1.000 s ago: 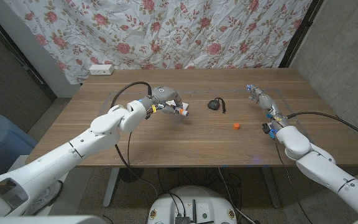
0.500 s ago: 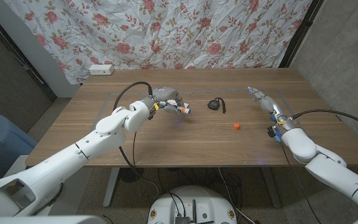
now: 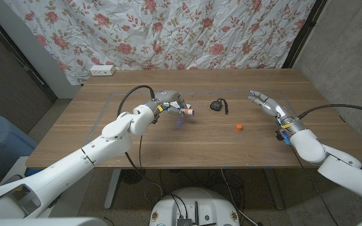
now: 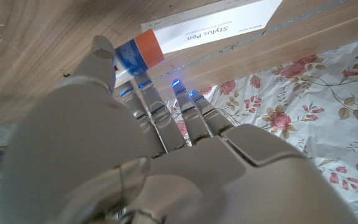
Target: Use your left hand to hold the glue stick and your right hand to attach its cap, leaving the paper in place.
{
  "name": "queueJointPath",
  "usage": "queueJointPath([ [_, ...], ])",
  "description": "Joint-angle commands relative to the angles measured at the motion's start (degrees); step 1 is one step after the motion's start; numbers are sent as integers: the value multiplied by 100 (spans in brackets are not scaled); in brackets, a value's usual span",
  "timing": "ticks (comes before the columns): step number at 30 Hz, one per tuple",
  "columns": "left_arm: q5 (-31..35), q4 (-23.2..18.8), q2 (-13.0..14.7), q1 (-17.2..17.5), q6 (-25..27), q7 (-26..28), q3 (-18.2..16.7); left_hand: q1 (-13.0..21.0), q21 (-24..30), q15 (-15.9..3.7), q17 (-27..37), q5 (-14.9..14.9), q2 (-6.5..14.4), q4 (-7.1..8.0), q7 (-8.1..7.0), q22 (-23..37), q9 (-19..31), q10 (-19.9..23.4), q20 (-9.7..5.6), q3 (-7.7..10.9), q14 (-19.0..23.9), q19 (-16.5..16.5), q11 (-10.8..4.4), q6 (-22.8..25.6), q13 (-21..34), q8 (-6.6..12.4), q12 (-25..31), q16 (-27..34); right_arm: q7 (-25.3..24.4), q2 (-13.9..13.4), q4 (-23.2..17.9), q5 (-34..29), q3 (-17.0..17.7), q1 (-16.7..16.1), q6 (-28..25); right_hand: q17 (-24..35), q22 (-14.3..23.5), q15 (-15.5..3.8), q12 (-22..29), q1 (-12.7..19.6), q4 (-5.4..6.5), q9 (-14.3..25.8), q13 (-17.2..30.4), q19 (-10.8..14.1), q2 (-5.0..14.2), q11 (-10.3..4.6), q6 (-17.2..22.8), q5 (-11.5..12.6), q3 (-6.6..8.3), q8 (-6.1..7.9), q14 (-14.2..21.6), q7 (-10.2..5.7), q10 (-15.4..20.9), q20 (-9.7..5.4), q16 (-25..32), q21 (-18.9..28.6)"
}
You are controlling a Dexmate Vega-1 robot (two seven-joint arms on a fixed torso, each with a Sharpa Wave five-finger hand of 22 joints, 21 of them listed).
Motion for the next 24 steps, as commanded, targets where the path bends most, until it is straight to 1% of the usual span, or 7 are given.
queueJointPath([
  [1, -145, -37, -159, 9, 416, 177, 144, 23, -10, -872, 16, 21, 152, 14, 75, 16, 39, 558, -132, -6, -17, -25, -189, 458, 41, 27, 16, -19, 253, -567, -441, -598, 139, -216, -548, -11, 30, -36, -15, 179, -120, 35, 26, -70, 19, 3, -128, -31, 40, -12, -114, -13, -78, 56, -22, -21],
  [4, -202, -8, -249, 3, 536, 248, 175, 23, -10, -871, 16, 21, 154, 14, 72, 16, 39, 555, -128, -9, -20, -32, -189, 454, 41, 20, 13, -20, 411, -707, -526, -602, 188, -250, -620, -18, 30, 2, -19, 257, -199, 40, 30, -90, -12, 17, -184, -44, 60, -4, -161, -2, -114, 92, -31, -18],
  [9, -300, 63, -325, -61, 584, 328, 249, 24, -11, -872, 17, 22, 159, 13, 74, 16, 39, 554, -128, -12, -23, -42, -189, 457, 42, 15, 10, -20, 689, -923, -699, -587, 271, -290, -792, -31, 29, 39, -28, 403, -354, 48, 40, -163, -114, 55, -257, -74, 79, 22, -299, 2, -205, 80, -60, -24],
  [11, -349, 84, -346, -72, 592, 380, 264, 26, -11, -872, 17, 23, 161, 13, 78, 16, 40, 556, -127, -14, -25, -49, -189, 462, 42, 14, 10, -21, 832, -1029, -778, -593, 292, -282, -867, -39, 28, 95, -33, 552, -452, 54, 48, -219, -149, 43, -396, -97, 120, 12, -367, -19, -276, 106, -62, -26],
  [12, -375, 88, -367, -76, 623, 396, 270, 26, -10, -873, 17, 23, 162, 13, 74, 16, 40, 557, -130, -14, -26, -49, -189, 463, 42, 13, 10, -21, 885, -1063, -812, -591, 300, -276, -899, -47, 30, 117, -25, 735, -524, 61, 59, -270, -196, 38, -648, -131, 167, -7, -407, -37, -349, 143, -44, -16],
  [17, -427, 146, -420, -137, 664, 492, 345, 30, -16, -873, 13, 23, 157, 8, 80, 16, 40, 559, -117, -21, -47, -75, -188, 464, 43, 5, 7, -30, 1140, -1262, -1015, -654, 329, -237, -1096, -52, 30, 190, -34, 898, -553, 71, 72, -350, -266, 75, -820, -146, 198, 5, -511, -28, -466, 177, -54, -24],
  [24, -553, 225, -492, -200, 684, 631, 402, 29, -15, -869, 12, 23, 159, 9, 80, 16, 41, 559, -114, -28, -64, -91, -189, 462, 44, -6, 4, -35, 1589, -1580, -1371, -673, 398, -185, -1497, -58, 28, 281, -17, 1108, -575, 83, 88, -406, -289, 113, -887, -92, 268, 49, -592, 19, -516, 251, -55, -23],
])
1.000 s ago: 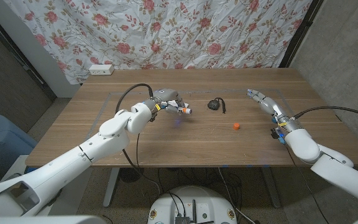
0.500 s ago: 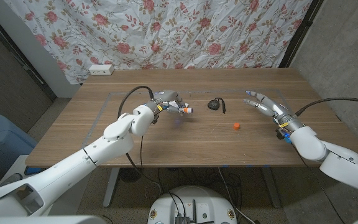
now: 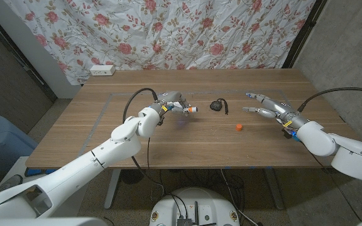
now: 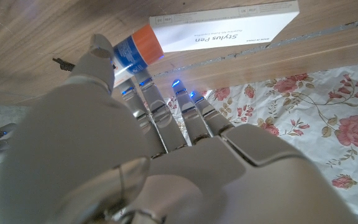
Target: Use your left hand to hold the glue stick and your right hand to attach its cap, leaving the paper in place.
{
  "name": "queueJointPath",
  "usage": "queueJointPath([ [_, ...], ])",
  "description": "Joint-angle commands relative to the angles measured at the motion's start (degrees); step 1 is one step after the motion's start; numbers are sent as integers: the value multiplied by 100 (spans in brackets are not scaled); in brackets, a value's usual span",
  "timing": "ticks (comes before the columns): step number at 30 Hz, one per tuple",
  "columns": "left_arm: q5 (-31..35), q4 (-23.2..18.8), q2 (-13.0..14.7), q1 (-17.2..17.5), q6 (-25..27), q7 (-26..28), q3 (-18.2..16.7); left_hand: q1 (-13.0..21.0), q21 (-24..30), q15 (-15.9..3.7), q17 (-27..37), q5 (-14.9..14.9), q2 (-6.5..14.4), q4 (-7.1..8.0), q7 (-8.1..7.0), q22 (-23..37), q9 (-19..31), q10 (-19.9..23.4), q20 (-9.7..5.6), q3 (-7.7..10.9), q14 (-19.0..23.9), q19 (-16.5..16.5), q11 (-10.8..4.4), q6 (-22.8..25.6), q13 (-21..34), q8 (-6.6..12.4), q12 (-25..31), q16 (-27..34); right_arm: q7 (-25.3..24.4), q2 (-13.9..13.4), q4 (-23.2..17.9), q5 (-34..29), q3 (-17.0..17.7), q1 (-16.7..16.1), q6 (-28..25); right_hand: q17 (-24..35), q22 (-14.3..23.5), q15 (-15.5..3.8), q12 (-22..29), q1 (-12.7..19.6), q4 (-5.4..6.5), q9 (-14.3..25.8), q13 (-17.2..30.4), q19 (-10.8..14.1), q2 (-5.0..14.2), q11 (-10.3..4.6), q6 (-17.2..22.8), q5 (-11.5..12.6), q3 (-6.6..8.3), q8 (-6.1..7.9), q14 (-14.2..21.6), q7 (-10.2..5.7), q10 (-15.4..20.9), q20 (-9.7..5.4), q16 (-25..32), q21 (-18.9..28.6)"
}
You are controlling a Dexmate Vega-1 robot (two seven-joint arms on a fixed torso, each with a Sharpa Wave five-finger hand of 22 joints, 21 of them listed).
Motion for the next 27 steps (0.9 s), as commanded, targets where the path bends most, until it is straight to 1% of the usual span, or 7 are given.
queueJointPath([
  [1, -213, 130, -144, -113, 95, 247, 131, 28, -15, -889, 12, 35, 161, 42, -27, 16, 40, 356, -103, 1, -44, -41, -310, 356, 43, 14, 18, -12, 750, -580, -577, -91, 125, 58, -633, -5, 28, 53, 6, 171, -17, 26, 34, -58, 13, 9, -65, 59, 61, 51, -73, -2, -63, 32, -15, 1],
  [5, -292, 156, -184, -129, 133, 322, 141, 27, -14, -888, 13, 36, 169, 44, -21, 16, 40, 352, -90, -1, -44, -48, -310, 353, 43, 7, 15, -9, 942, -741, -762, -126, 141, 86, -836, -10, 25, 118, 28, 320, -26, 33, 45, -58, 17, 46, -88, 123, 122, 77, -75, 35, -54, 83, 0, 10],
  [10, -245, 206, -176, -192, 72, 428, 216, 25, -15, -887, 15, 36, 180, 48, -33, 16, 41, 341, -71, -5, -46, -66, -310, 352, 43, -3, 8, -6, 1153, -869, -995, -185, 93, 171, -1132, -14, 23, 172, 44, 463, -34, 40, 59, -43, 17, 36, -87, 184, 182, 105, -75, 46, -54, 136, 13, 21],
  [13, -313, 208, -222, -163, 112, 502, 193, 25, -14, -889, 15, 37, 183, 48, -27, 16, 41, 342, -71, -7, -50, -72, -310, 352, 43, -7, 7, -7, 1258, -924, -1122, -273, 3, 261, -1314, -19, 20, 165, 119, 676, -43, 47, 78, 1, -21, -58, 28, 251, 259, 181, -17, 39, 109, 162, 51, 38],
  [18, -435, 206, -242, -120, 106, 615, 172, 26, -13, -890, 15, 38, 190, 48, -10, 16, 42, 338, -64, -10, -56, -80, -310, 345, 44, -16, 5, -8, 1493, -1006, -1297, -509, -269, 514, -1595, -24, 18, 157, 139, 852, -46, 47, 83, 34, -86, -181, 127, 289, 308, 235, 39, 77, 175, 175, 80, 46],
  [22, -544, 199, -289, -77, 148, 707, 146, 20, -11, -885, 16, 37, 196, 52, -13, 16, 43, 334, -63, -16, -58, -86, -309, 348, 44, -22, 2, -6, 1785, -1018, -1392, -751, -574, 808, -1775, -28, 18, 172, 153, 972, -45, 45, 84, 66, -142, -200, 214, 309, 336, 275, 100, 36, 232, 153, 106, 53],
  [27, -647, 169, -362, -11, 281, 849, 118, 16, -13, -886, 16, 36, 197, 52, -17, 16, 43, 333, -61, -23, -64, -103, -310, 361, 45, -25, 1, -6, 2002, -1048, -1436, -981, -823, 1030, -1833, -34, 19, 123, 194, 1208, -39, 43, 83, 157, -273, -273, 405, 334, 380, 355, 225, 104, 397, 134, 154, 73],
])
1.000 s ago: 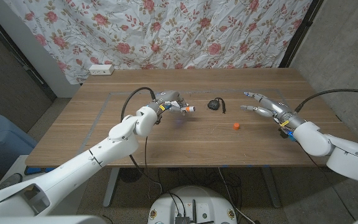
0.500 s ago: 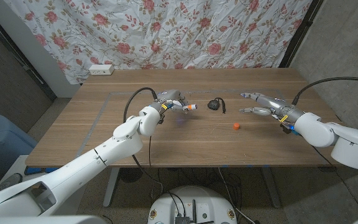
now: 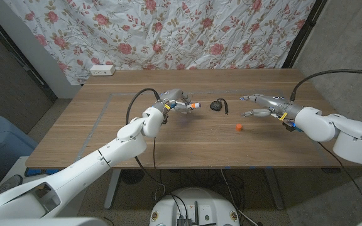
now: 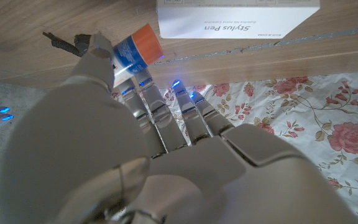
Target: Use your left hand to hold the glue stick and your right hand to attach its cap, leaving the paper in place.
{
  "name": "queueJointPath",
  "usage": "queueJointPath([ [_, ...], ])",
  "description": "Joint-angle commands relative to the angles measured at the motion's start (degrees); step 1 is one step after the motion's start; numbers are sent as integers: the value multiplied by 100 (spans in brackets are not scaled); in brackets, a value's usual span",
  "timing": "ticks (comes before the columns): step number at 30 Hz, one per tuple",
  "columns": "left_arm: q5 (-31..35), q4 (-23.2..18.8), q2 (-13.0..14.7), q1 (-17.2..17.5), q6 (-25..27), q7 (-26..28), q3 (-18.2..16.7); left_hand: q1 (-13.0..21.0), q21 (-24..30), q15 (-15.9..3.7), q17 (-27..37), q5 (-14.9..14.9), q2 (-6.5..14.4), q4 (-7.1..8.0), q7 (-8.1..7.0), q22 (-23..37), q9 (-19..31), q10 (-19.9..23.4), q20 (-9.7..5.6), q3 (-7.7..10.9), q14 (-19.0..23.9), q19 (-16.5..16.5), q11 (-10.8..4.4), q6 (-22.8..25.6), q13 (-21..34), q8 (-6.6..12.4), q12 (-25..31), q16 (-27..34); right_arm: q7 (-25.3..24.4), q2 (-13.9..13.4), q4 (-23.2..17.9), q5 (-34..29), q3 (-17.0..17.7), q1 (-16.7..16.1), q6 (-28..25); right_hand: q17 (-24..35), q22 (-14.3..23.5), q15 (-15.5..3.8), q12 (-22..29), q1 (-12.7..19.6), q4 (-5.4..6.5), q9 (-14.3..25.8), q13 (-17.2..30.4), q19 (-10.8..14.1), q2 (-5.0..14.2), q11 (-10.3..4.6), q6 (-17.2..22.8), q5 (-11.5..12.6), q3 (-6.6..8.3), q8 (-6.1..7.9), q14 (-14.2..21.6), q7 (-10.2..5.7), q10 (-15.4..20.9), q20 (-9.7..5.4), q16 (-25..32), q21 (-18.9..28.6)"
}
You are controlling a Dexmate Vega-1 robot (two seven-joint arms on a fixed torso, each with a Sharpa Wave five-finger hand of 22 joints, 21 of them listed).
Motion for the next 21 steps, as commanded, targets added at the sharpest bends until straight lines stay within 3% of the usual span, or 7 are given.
queueJointPath([
  [1, -241, -17, -128, 113, 152, 300, -40, 15, -13, -894, 16, 24, 198, 43, -22, 16, 43, 334, -51, 3, -11, -56, -308, 350, 44, -9, 8, -6, 682, -140, -274, -604, -582, 546, -477, 2, 19, -24, 52, 175, -8, 16, 6, 109, -58, -62, 121, 36, 66, 75, 94, 14, 145, 5, 58, 52],
  [12, -354, 26, -120, 114, 119, 461, 9, -8, -9, -889, 18, 21, 209, 52, -21, 16, 45, 320, -34, -15, -15, -72, -308, 322, 44, -37, 2, -2, 1107, -16, -330, -1111, -1011, 926, -616, -2, 22, -105, 100, 418, 36, 4, -5, 265, -207, -250, 322, 40, 98, 122, 315, 219, 402, -54, 134, 74],
  [21, -530, 110, -148, 105, 30, 571, -6, -19, -6, -892, 18, 21, 221, 55, -31, 16, 47, 317, -32, -24, -21, -84, -308, 321, 45, -49, 0, -1, 1407, 157, -217, -1515, -1318, 1158, -507, -3, 23, -155, 122, 562, 52, 4, -12, 448, -271, -282, 489, 23, 120, 161, 472, 240, 582, -99, 183, 108],
])
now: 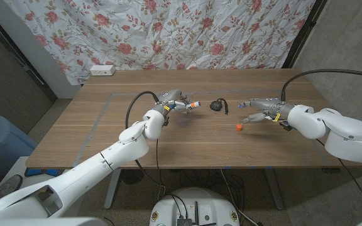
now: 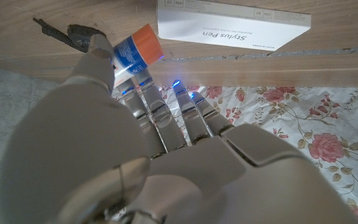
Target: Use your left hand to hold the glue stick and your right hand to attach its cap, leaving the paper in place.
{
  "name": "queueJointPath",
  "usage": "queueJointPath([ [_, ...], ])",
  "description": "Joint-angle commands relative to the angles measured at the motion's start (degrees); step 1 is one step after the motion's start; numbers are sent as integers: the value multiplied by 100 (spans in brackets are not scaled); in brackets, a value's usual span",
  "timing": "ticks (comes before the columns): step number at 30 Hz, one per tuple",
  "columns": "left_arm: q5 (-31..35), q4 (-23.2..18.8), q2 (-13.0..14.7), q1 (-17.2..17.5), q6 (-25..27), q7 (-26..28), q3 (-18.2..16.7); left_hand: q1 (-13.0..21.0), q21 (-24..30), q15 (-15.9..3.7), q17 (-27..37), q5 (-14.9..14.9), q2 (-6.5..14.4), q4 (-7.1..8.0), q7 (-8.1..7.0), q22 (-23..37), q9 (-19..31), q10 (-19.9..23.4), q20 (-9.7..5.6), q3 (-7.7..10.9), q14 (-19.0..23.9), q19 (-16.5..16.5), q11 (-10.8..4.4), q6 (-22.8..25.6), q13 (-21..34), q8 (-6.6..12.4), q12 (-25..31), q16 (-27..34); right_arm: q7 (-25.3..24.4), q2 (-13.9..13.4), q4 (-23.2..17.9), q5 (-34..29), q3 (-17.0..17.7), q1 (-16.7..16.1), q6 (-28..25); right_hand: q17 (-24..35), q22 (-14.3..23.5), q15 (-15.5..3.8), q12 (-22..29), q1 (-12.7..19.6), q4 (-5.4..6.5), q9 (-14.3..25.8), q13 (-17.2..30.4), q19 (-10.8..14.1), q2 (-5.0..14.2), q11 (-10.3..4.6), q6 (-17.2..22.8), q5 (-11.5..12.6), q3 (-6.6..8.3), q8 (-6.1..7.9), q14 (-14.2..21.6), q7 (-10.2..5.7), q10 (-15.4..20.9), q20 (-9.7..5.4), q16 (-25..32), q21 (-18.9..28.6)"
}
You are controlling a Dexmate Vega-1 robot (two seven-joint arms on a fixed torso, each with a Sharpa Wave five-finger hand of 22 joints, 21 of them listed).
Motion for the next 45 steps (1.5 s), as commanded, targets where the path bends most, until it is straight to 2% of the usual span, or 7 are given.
queueJointPath([
  [1, -196, 91, -48, -9, -51, 169, 14, -19, -6, -893, 18, 23, 223, 18, -29, 16, 47, 317, -38, 12, -22, -32, -306, 320, 44, 24, 39, -1, 392, 196, 81, -515, -450, 355, 71, 13, 23, -7, 24, 92, 28, 20, 4, 141, -67, -46, 129, 0, 50, 60, 117, 1, 133, -33, 60, 42],
  [8, -243, 142, -53, -71, -79, 168, 56, -23, -3, -896, 19, 24, 238, 18, -25, 17, 48, 309, -35, 9, -25, -40, -306, 296, 45, 5, 36, 0, 480, 322, 182, -808, -597, 418, 155, 16, 24, -49, 30, 171, 42, 21, 1, 201, -76, -33, 289, -13, 67, 105, 205, 79, 228, -53, 87, 39],
  [20, -306, 209, 47, -164, -253, 76, 79, -22, 1, -899, 16, 25, 245, 12, -34, 17, 50, 295, -49, 2, -40, -46, -307, 308, 44, -2, 31, -5, 417, 501, 390, -1047, -669, 417, 312, 10, 24, -111, -12, 384, 20, 25, -9, 296, -102, -132, 571, -48, 114, 191, 292, -65, 281, -76, 100, 30],
  [27, -303, 244, 118, -229, -351, -30, 110, -23, 1, -900, 16, 26, 255, 12, -27, 17, 51, 294, -47, 1, -43, -51, -306, 306, 45, -8, 31, -4, 715, 627, 556, -1264, -827, 614, 466, 3, 23, -102, -29, 528, 12, 26, -12, 393, -116, -165, 517, -70, 145, 160, 392, -93, 323, -97, 124, 43],
  [45, -326, 349, 103, -281, -433, -82, 121, -18, 11, -902, 15, 28, 286, 6, -29, 17, 54, 288, -51, -2, -52, -43, -306, 324, 46, -18, 31, -4, 823, 914, 846, -1797, -1027, 710, 610, -4, 21, -236, -7, 882, 4, 25, -12, 542, -157, -216, 572, -161, 209, 163, 599, -183, 566, -138, 173, 36],
])
